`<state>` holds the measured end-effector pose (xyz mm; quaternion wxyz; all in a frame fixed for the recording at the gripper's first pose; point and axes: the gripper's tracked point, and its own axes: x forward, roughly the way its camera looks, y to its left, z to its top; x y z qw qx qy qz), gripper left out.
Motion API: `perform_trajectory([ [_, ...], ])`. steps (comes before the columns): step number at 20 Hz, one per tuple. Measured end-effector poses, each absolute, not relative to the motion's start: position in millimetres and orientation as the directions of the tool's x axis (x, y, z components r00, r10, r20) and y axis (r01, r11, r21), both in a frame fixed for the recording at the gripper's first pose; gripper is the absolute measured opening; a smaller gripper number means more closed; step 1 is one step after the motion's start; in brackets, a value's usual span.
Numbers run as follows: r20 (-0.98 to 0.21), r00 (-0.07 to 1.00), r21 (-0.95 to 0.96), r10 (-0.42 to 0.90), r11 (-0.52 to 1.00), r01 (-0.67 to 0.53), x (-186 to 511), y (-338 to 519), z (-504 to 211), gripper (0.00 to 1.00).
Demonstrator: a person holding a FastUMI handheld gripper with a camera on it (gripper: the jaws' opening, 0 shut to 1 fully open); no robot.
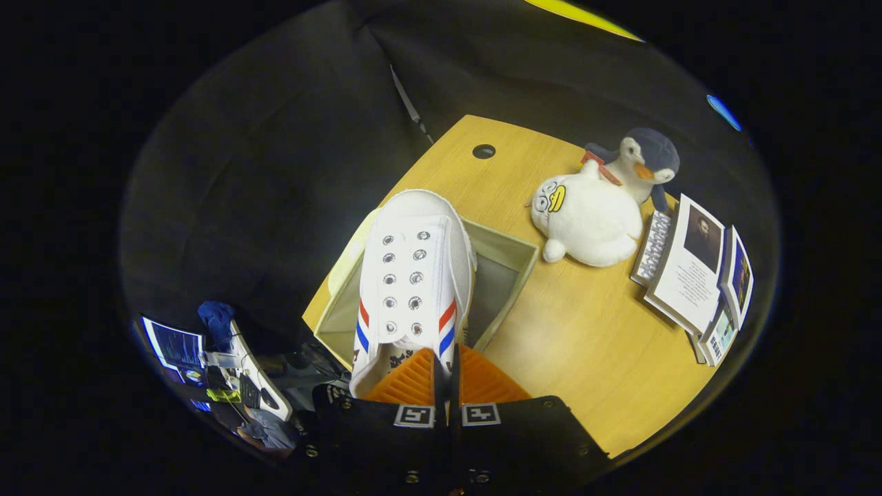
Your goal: Open the storage box then place both shoes into the box .Put the left shoe in first, then the right shoe, with the right side of both shoes facing outward in a uniform manner.
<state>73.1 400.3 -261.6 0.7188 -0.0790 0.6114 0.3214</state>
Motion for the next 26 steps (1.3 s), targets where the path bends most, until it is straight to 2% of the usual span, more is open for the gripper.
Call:
perform_trajectory([
  [5,-0.944,0.023,0.259,0.328,0.786,-0.561,66.4,421.5,-280.3,0.01],
  [7,-0.936,-0.001,0.294,0.351,0.782,-0.549,59.3,431.9,-283.5,0.02],
  [8,-0.925,-0.013,0.323,0.379,0.771,-0.548,56.8,438.0,-278.4,0.09],
  [9,-0.914,-0.018,0.346,0.404,0.758,-0.552,55.7,441.2,-270.4,0.22],
  [13,-0.889,0.071,0.324,0.452,0.732,-0.599,72.3,429.5,-240.4,0.35],
  [15,-0.878,0.132,0.294,0.461,0.735,-0.611,78.5,413.5,-223.1,0.82],
  [16,-0.869,0.165,0.282,0.467,0.74,-0.61,82.7,404.1,-216.0,0.89],
  [23,-0.747,0.458,0.217,0.482,0.828,-0.517,104.2,309.0,-153.7,0.89],
  [26,-0.66,0.626,0.122,0.415,0.882,-0.456,113.5,251.3,-125.2,0.89],
])
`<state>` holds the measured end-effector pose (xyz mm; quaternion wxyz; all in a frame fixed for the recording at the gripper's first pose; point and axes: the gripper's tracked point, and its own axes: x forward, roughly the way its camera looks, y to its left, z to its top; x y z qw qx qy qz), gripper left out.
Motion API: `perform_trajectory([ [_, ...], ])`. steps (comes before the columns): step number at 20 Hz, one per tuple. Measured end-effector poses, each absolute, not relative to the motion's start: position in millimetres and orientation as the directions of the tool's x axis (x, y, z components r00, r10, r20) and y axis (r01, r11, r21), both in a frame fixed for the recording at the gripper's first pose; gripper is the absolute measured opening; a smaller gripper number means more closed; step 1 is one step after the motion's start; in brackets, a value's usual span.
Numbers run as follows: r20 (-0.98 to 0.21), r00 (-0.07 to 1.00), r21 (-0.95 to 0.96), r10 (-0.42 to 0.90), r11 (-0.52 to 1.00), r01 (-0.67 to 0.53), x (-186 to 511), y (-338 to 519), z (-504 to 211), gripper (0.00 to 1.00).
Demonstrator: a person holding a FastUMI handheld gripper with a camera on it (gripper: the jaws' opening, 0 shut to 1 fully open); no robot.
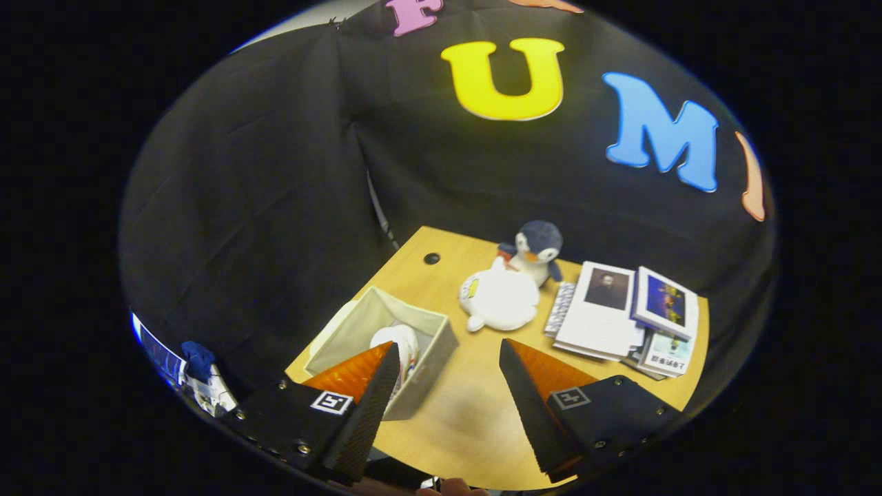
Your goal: Open the storage box then place both shoes into the box .Put the left shoe in first, then the right shoe, with the right side of both shoes facing outward in a uniform manner.
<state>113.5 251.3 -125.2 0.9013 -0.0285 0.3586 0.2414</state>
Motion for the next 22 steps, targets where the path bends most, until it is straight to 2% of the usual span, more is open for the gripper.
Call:
perform_trajectory([
  [4,-0.528,0.803,0.018,0.277,0.949,-0.316,105.2,179.7,-89.0,0.89],
  [10,-0.277,0.95,0.078,0.144,0.989,-0.127,75.6,107.5,-42.7,0.89],
  [17,-0.036,0.998,0.071,0.053,0.996,-0.05,16.1,67.1,18.2,0.89],
  [22,0.013,0.998,0.043,0.061,0.997,-0.062,-4.4,63.7,26.4,0.89],
])
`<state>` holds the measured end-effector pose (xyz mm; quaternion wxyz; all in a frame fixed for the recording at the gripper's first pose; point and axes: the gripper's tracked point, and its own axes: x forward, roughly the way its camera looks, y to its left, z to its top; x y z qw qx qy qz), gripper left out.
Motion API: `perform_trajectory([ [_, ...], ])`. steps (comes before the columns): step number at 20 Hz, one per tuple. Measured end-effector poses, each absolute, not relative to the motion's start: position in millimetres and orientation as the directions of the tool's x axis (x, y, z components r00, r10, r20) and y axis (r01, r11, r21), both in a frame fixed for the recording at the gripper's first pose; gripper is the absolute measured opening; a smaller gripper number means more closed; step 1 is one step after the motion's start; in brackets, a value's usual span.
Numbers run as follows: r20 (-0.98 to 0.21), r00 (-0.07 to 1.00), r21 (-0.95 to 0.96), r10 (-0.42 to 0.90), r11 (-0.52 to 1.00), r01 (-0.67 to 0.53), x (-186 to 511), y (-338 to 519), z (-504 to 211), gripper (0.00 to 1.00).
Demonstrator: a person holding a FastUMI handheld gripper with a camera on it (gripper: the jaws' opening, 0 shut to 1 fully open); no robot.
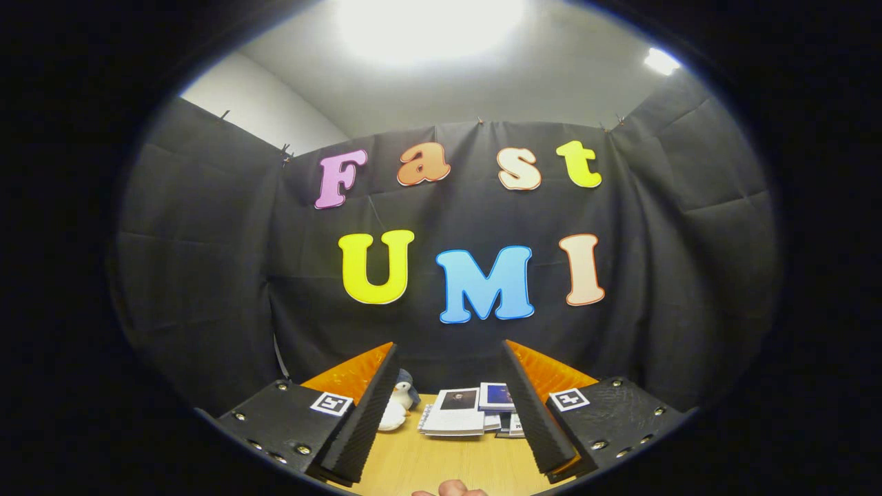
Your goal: Open the storage box then place both shoes into the box .Put the left shoe in first, then the right shoe, with the right side of both shoes facing outward in a uniform manner.
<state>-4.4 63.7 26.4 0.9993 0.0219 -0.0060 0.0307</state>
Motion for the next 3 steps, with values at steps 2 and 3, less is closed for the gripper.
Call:
perform_trajectory([
  [2,-0.011,0.998,0.064,0.066,0.996,-0.065,-4.8,61.1,17.8,0.89],
  [3,-0.021,0.998,0.075,0.065,0.995,-0.064,-3.9,58.5,14.0,0.89],
])
